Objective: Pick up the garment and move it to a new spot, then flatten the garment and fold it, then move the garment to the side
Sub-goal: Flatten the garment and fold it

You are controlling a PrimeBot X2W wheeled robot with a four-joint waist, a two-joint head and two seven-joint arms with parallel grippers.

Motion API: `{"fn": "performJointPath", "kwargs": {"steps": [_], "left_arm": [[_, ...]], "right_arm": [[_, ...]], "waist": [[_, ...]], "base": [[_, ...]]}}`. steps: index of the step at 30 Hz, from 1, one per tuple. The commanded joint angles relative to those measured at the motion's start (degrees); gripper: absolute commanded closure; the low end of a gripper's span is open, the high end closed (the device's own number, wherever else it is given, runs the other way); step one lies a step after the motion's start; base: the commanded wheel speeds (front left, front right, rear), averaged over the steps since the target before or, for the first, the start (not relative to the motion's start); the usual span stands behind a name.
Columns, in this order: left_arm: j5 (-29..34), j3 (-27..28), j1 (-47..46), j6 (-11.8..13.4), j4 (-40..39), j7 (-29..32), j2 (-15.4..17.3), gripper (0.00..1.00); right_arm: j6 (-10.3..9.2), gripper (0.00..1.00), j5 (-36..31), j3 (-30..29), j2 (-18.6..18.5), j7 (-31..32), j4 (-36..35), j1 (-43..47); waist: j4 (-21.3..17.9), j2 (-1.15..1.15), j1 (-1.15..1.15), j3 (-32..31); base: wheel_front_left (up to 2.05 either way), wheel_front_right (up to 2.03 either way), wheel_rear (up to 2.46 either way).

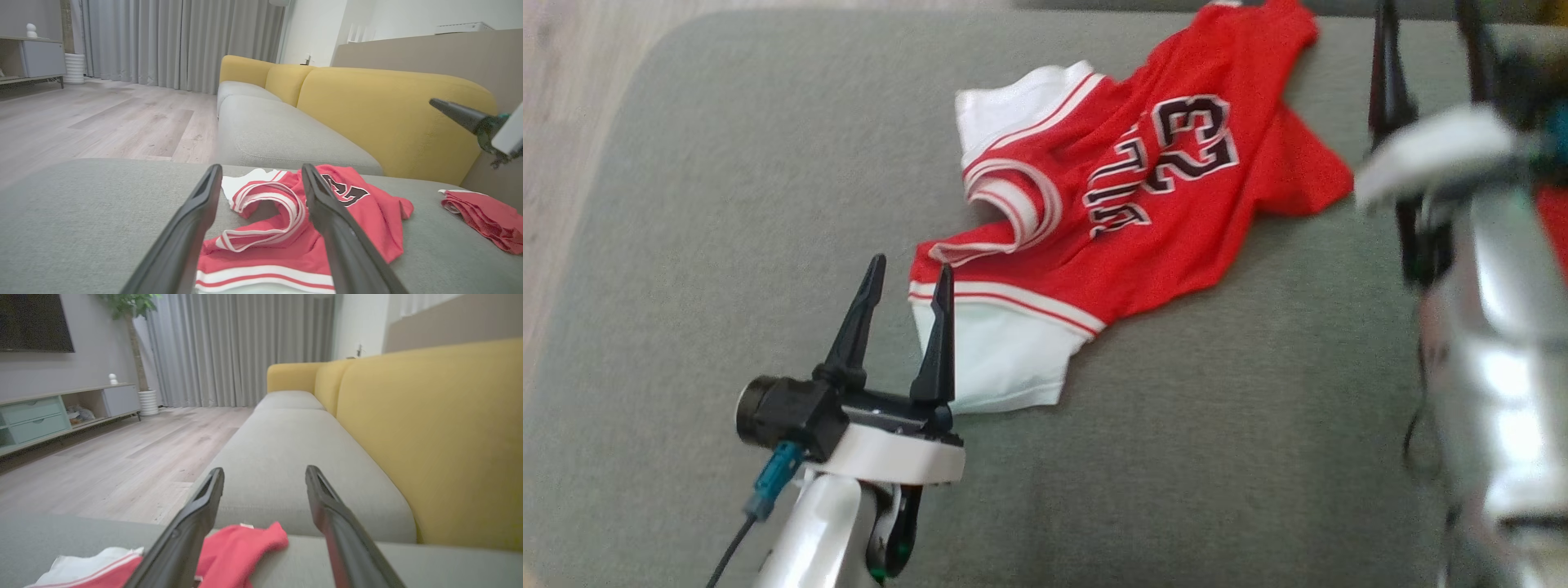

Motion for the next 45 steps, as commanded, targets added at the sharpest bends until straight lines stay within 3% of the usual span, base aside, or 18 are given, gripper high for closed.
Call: {"fn": "performJointPath", "kwargs": {"steps": [1, 10, 18, 24, 31, 38, 39, 41, 45], "left_arm": [[0.60, 2.36, -0.33, -0.22, -1.29, -0.29, 0.28, 0.00], [1.34, 4.76, 2.14, -0.56, -0.89, -0.29, 0.28, 0.00], [1.86, 4.25, 1.21, -1.40, -1.02, -0.29, 0.28, 0.00], [1.40, 2.64, -0.83, -1.53, -1.01, -0.29, 0.28, 0.00], [0.16, 1.27, -2.53, -1.21, -0.70, -0.29, 0.28, 0.00], [-0.66, 0.22, -3.41, -0.85, -0.47, -0.29, 0.28, 0.00], [-0.71, 0.21, -3.49, -0.78, -0.46, -0.29, 0.28, 0.00], [-0.73, 0.28, -3.56, -0.66, -0.44, -0.29, 0.28, 0.00], [-0.31, 0.92, -3.23, -0.40, -0.24, -0.29, 0.28, 0.00]], "right_arm": [[-0.05, 0.00, 1.56, 1.70, 1.35, -0.61, -3.66, 2.08], [-0.05, 0.00, 13.91, 6.92, 1.83, -0.62, -17.48, 24.58], [-0.05, 0.00, 14.62, 7.81, 1.84, 1.10, -18.80, 26.20], [-0.05, 0.00, 13.10, 3.88, 1.84, 6.34, -14.61, 20.60], [-0.05, 0.00, 10.09, -2.34, 1.85, 11.30, -4.55, 11.53], [-0.05, 0.00, 2.31, -8.03, 1.85, 12.82, 5.88, 5.40], [-0.05, 0.03, 1.61, -8.36, 1.85, 12.49, 7.03, 4.85], [-0.05, 1.00, 0.67, -8.76, 1.85, 11.05, 8.87, 3.92], [-0.05, 1.00, 0.02, -9.13, 1.85, 6.49, 11.61, 2.83]], "waist": [[-2.55, 0.00, 0.01, -2.38], [-6.27, 0.00, 0.01, -3.24], [-5.72, 0.00, 0.01, -1.20], [-2.06, 0.00, 0.01, 2.22], [2.32, 0.00, 0.01, 5.51], [4.59, 0.00, 0.01, 6.36], [4.69, 0.00, 0.01, 6.36], [4.69, 0.00, 0.01, 6.31], [3.70, 0.00, 0.01, 5.48]], "base": [[0.00, 0.00, 0.00], [0.00, 0.00, 0.00], [0.00, 0.00, 0.00], [0.00, 0.00, 0.00], [0.00, 0.00, 0.00], [0.00, 0.00, 0.00], [0.00, 0.00, 0.00], [0.00, 0.00, 0.00], [0.00, 0.00, 0.00]]}}
